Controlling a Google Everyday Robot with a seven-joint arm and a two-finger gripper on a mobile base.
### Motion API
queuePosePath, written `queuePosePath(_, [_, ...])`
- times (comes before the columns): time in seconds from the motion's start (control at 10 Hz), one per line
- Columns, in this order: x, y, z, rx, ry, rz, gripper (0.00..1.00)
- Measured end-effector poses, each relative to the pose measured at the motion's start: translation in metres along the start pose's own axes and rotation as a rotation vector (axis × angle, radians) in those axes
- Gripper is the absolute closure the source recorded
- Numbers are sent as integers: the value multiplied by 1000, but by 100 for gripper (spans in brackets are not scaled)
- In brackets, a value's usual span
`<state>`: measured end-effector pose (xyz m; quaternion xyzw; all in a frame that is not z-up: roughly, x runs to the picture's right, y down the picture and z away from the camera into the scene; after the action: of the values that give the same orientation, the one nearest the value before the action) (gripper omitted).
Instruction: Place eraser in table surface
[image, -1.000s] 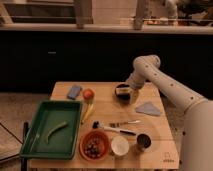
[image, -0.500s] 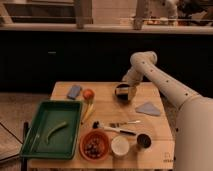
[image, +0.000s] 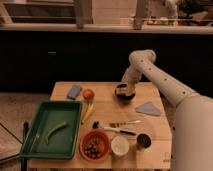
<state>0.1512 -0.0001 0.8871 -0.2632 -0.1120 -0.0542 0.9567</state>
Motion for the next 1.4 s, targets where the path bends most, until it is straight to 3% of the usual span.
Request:
queuePosePath(0.2, [0, -2, 2, -4, 2, -1, 25])
queuePosePath(0.3, [1, -2, 3, -8, 4, -1, 24])
queuePosePath(1.4, [9, -8, 18, -31, -4, 17, 24])
